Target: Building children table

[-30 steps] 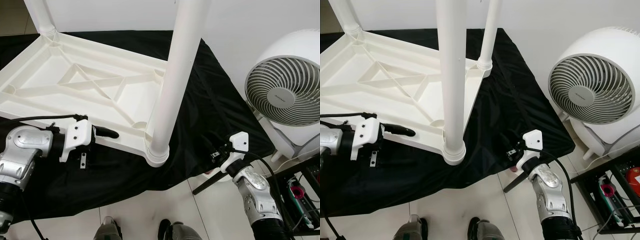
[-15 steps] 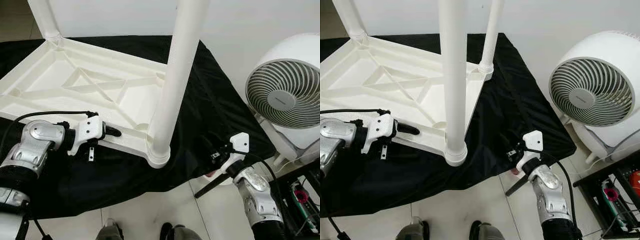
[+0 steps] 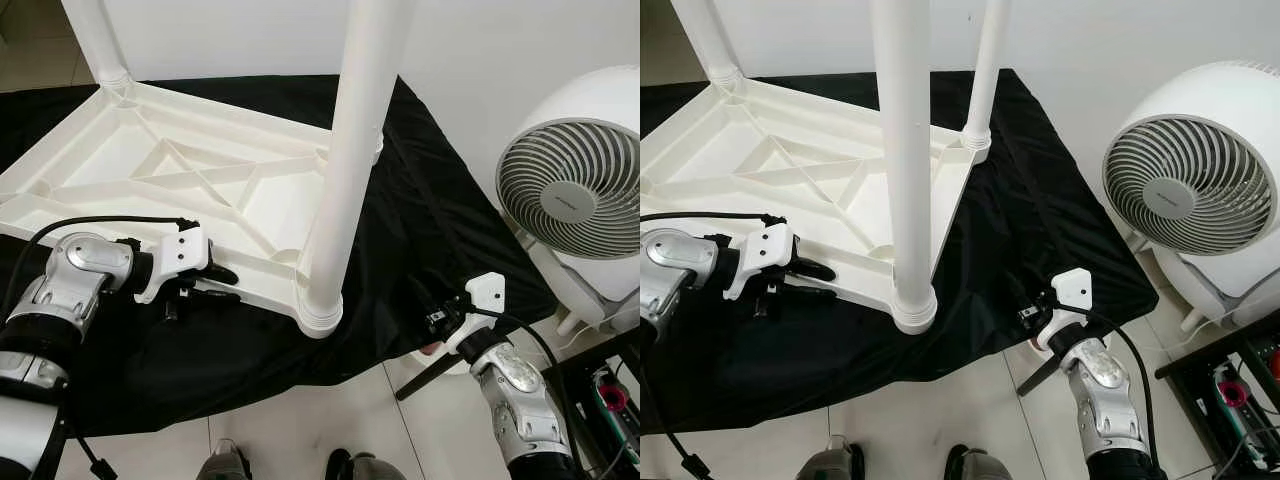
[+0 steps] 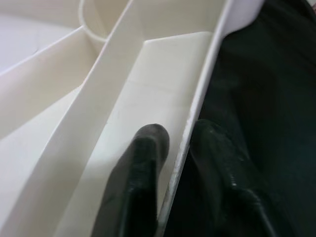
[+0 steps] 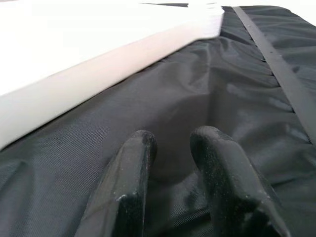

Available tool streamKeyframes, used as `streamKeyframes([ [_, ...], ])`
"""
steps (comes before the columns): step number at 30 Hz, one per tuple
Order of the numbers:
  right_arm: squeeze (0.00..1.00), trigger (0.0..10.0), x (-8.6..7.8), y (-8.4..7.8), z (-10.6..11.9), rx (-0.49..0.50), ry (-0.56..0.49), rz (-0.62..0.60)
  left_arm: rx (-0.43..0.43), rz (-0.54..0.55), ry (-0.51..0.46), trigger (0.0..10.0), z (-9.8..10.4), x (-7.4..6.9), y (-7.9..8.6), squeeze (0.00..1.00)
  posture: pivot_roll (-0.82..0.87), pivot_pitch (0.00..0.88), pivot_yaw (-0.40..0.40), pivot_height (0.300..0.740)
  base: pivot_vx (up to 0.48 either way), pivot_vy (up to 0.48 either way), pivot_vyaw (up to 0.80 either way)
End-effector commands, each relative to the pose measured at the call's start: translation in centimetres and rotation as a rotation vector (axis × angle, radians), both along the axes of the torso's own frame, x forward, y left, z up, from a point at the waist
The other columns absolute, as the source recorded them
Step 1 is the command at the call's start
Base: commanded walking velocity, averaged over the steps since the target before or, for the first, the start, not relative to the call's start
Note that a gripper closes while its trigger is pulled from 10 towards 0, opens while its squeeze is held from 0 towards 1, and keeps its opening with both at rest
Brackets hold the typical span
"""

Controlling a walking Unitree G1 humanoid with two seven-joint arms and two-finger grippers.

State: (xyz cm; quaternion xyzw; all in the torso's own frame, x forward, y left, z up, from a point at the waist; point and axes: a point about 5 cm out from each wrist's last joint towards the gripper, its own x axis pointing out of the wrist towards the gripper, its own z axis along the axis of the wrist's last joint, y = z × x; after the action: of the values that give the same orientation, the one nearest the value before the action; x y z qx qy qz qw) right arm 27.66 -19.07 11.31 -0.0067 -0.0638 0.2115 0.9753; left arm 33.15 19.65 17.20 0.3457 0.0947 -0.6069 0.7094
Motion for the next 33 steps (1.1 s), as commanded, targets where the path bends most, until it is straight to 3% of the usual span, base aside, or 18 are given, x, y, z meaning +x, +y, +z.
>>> streamKeyframes([
  [1,0.0,10.0,-0.3,-0.6,-0.3,-0.001,0.017,-0.026,-0.01,0.075,-0.033,0.0,0.3,0.5,0.8,0.0,0.12,0.155,-0.011,0.74,0.0,0.0,0.0],
  [2,0.0,10.0,-0.3,-0.6,-0.3,-0.001,0.017,-0.026,-0.01,0.075,-0.033,0.0,0.3,0.5,0.8,0.0,0.12,0.155,-0.011,0.74,0.0,0.0,0.0],
  [3,0.0,10.0,-0.2,-0.6,-0.2,-0.001,0.016,-0.028,-0.013,0.08,-0.041,1.0,0.4,0.6,0.8,0.0,0.12,0.155,-0.011,0.74,0.0,0.0,0.0],
  [4,0.0,10.0,-0.2,-0.6,-0.2,-0.001,0.016,-0.028,-0.013,0.08,-0.041,1.0,0.4,0.6,0.8,0.0,0.12,0.155,-0.011,0.74,0.0,0.0,0.0],
  [5,0.0,10.0,-0.2,-0.6,-0.2,-0.001,0.015,-0.029,-0.022,0.086,-0.049,0.0,0.5,0.7,0.8,0.0,0.12,0.155,-0.01,0.74,0.0,0.0,0.0],
  [8,0.0,10.0,-0.1,-0.6,-0.1,-0.001,0.01,-0.034,-0.066,0.1,-0.071,0.0,0.9,0.9,0.4,0.0,0.12,0.155,-0.007,0.74,0.0,0.0,0.0],
  [9,0.0,10.0,-0.1,-0.7,0.0,-0.003,0.007,-0.039,-0.123,0.127,-0.107,0.0,1.4,1.0,-0.1,0.0,0.12,0.156,-0.004,0.74,0.0,0.0,0.0],
  [12,0.0,10.0,-0.1,-0.8,0.0,-0.003,0.006,-0.041,-0.149,0.13,-0.128,0.0,1.6,1.0,-0.5,0.0,0.12,0.158,-0.004,0.74,0.0,0.0,0.0],
  [16,0.0,10.0,-0.1,-0.8,0.1,-0.001,0.006,-0.045,-0.268,0.132,-0.181,0.0,2.2,0.3,-2.7,0.0,0.12,0.165,-0.005,0.74,0.0,0.0,0.0],
  [26,0.0,10.0,0.1,-0.3,0.3,-0.001,0.001,-0.03,-0.35,0.186,-0.257,0.2,2.5,-0.2,-4.6,0.0,0.12,0.172,-0.012,0.74,0.0,0.0,0.0],
  [27,0.0,10.0,0.2,-0.2,0.3,0.0,-0.001,-0.027,-0.361,0.198,-0.254,0.7,2.4,-0.2,-4.6,0.0,0.12,0.173,-0.021,0.74,0.0,0.0,0.0],
  [28,0.0,10.0,0.3,-0.1,0.4,0.0,-0.001,-0.02,-0.341,0.206,-0.25,10.0,2.0,-0.2,-4.3,0.0,0.13,0.176,-0.024,0.74,0.0,0.0,0.0],
  [33,0.0,10.0,0.4,0.1,0.4,-0.001,0.0,-0.006,-0.298,0.218,-0.215,10.0,1.3,-0.3,-3.5,0.0,0.13,0.178,-0.029,0.74,0.0,0.0,0.0],
])
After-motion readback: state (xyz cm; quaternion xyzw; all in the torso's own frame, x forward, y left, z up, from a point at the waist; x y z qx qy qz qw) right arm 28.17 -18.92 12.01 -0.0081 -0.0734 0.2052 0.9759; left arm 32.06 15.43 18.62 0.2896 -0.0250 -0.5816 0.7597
